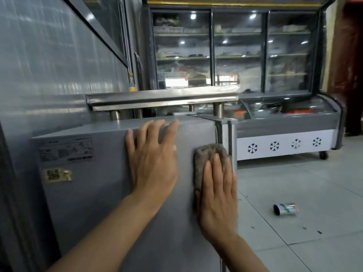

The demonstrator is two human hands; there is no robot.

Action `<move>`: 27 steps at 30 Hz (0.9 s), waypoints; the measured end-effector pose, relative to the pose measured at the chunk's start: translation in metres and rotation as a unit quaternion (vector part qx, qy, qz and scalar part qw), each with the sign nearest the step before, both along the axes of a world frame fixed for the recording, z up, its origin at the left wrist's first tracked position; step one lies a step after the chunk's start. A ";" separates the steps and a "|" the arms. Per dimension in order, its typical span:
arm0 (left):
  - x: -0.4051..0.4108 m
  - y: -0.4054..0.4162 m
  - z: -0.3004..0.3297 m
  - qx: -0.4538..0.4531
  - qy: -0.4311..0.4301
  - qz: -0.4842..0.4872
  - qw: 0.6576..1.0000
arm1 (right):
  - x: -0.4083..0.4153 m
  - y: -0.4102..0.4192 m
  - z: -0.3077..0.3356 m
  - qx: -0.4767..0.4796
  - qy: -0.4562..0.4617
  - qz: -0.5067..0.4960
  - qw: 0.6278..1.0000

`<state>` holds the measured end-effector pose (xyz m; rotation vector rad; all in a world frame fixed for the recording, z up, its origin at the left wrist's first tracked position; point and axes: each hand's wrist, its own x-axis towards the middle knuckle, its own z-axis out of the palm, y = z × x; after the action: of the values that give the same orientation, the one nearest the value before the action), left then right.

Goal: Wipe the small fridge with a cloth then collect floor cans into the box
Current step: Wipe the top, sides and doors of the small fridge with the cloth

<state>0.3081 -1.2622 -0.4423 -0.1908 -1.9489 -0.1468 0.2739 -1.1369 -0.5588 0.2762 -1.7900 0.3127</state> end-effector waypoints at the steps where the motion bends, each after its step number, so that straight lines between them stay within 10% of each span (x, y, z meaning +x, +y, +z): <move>1: 0.000 0.001 0.000 0.003 0.002 0.001 1.000 | -0.001 0.000 0.018 -0.009 0.013 -0.007 1.000; 7: -0.001 0.000 -0.002 0.005 0.013 0.003 1.000 | -0.012 0.005 0.095 -0.083 0.056 -0.043 0.994; 15: 0.005 0.001 -0.003 0.007 -0.020 -0.004 1.000 | 0.009 0.016 -0.039 -0.043 -0.022 0.006 0.999; 23: -0.002 0.002 -0.042 -0.029 -0.033 0.014 0.999 | -0.009 0.017 0.067 -0.097 0.059 0.055 0.992; 27: -0.007 -0.008 -0.061 -0.055 -0.022 0.027 0.998 | -0.015 0.017 0.021 -0.101 0.081 0.055 0.990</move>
<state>0.3008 -1.2698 -0.5036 -0.2079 -2.0056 -0.0076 0.2591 -1.1199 -0.5374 0.2491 -1.5724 0.5313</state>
